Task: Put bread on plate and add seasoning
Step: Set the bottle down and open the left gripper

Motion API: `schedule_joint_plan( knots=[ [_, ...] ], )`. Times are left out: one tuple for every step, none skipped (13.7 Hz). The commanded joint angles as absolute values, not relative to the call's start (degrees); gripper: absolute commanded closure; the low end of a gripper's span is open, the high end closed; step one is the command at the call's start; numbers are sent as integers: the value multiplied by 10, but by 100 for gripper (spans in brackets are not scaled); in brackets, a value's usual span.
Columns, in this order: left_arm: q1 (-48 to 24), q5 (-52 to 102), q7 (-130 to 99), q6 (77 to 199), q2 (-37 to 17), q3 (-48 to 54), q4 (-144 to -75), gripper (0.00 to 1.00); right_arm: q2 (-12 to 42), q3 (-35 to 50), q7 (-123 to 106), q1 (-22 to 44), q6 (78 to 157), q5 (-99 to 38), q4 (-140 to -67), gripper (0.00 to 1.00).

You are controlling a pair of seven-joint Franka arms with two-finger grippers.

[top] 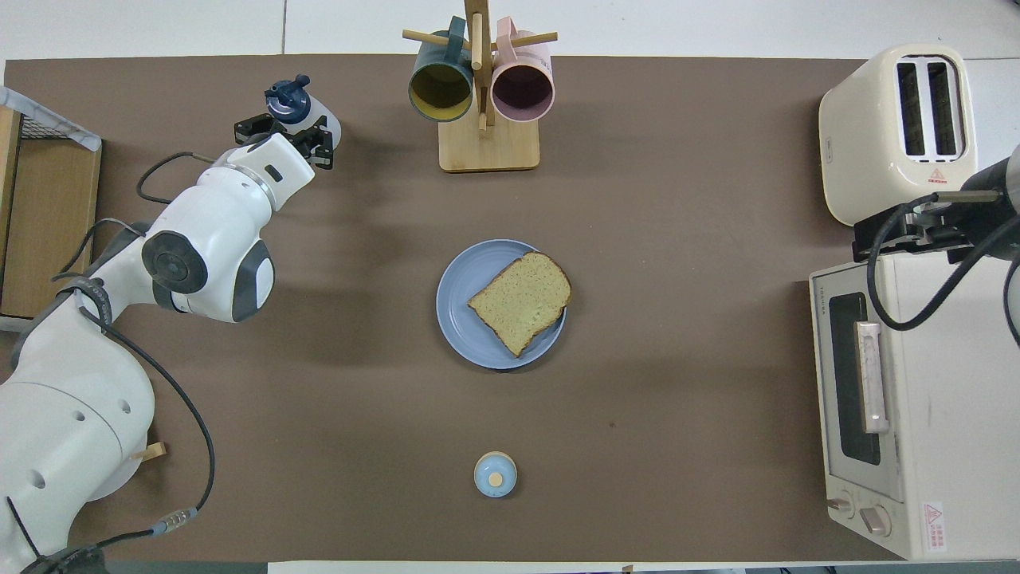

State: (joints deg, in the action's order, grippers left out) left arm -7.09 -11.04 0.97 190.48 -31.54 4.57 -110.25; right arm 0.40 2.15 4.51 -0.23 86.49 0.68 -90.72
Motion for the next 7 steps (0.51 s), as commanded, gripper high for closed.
schedule_joint_plan(
  knots=[
    [-75, -119, 7, 1869, -323, 39, -1078, 88, -8, 25, 35, -10, 864, 12, -920, 0],
    [-72, -119, 4, 1863, -323, 39, -1073, 88, -8, 25, 35, -10, 864, 12, -920, 0],
    [-72, -119, 4, 1843, -323, 39, -1071, 88, -8, 25, 35, -10, 864, 12, -920, 0],
    [-73, -119, 4, 1815, -323, 39, -1060, 84, -8, 25, 35, -10, 864, 12, -920, 0],
    [-75, -119, 4, 1791, -323, 40, -1053, 77, -8, 25, 35, -10, 865, 12, -920, 0],
    [-75, -118, 4, 1783, -323, 40, -1049, 70, -8, 25, 35, -10, 864, 12, -920, 0],
    [-75, -118, 4, 1782, -323, 40, -1049, 66, -8, 25, 35, -10, 864, 12, -920, 0]
  ],
)
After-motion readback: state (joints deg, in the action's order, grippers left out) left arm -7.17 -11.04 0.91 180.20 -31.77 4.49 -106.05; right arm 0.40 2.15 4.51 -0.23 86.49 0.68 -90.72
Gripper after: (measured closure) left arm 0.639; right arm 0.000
